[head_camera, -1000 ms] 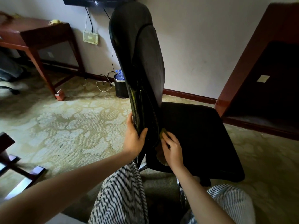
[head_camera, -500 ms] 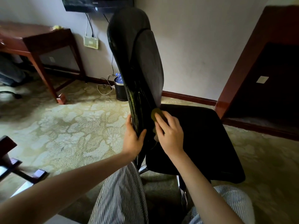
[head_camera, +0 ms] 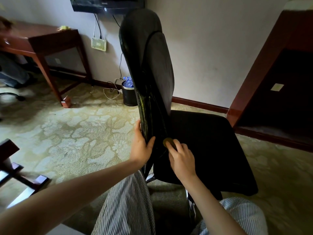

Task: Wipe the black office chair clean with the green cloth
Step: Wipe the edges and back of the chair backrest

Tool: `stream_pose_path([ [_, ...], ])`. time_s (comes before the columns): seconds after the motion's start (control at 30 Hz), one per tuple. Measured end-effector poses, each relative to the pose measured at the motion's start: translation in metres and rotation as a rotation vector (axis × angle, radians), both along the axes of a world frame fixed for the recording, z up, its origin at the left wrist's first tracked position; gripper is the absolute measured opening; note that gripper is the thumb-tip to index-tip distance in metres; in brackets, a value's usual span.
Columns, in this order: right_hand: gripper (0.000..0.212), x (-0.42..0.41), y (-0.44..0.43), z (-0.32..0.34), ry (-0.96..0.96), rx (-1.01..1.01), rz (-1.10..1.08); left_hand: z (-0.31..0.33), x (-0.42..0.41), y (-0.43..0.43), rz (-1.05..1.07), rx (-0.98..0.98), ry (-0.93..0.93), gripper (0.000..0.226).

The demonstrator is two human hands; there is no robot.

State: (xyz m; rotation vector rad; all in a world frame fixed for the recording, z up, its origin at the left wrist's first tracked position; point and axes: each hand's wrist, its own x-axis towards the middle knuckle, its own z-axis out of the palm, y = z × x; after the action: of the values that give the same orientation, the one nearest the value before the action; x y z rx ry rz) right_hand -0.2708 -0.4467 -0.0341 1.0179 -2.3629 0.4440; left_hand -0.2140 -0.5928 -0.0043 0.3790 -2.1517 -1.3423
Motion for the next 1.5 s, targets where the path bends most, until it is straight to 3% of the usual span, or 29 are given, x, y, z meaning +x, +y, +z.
stream_pose_path([
  [0.17, 0.024, -0.001, -0.009, 0.038, 0.108, -0.161, 0.062, 0.001, 0.001, 0.0, -0.001, 0.037, 0.012, 0.08],
  [0.33, 0.036, -0.003, -0.041, 0.108, 0.239, -0.274, 0.176, 0.007, 0.005, -0.003, -0.089, 0.144, 0.062, 0.08],
  [0.47, 0.038, -0.005, -0.06, 0.134, 0.302, -0.268, 0.185, 0.009, 0.009, -0.012, -0.164, 0.21, 0.06, 0.066],
  [0.57, 0.037, -0.005, -0.064, 0.132, 0.323, -0.246, 0.138, 0.011, 0.01, -0.016, -0.18, 0.217, 0.051, 0.058],
  [1.1, 0.028, -0.011, -0.051, 0.085, 0.516, -0.043, -0.006, 0.009, 0.01, -0.011, -0.115, 0.16, 0.028, 0.064],
  [1.37, 0.027, -0.025, -0.026, 0.068, 0.64, 0.159, 0.147, 0.012, 0.013, -0.012, -0.133, 0.176, -0.017, 0.069],
  [1.5, 0.033, -0.021, -0.02, 0.077, 0.58, 0.176, 0.202, 0.012, 0.015, -0.013, -0.142, 0.173, -0.025, 0.073],
])
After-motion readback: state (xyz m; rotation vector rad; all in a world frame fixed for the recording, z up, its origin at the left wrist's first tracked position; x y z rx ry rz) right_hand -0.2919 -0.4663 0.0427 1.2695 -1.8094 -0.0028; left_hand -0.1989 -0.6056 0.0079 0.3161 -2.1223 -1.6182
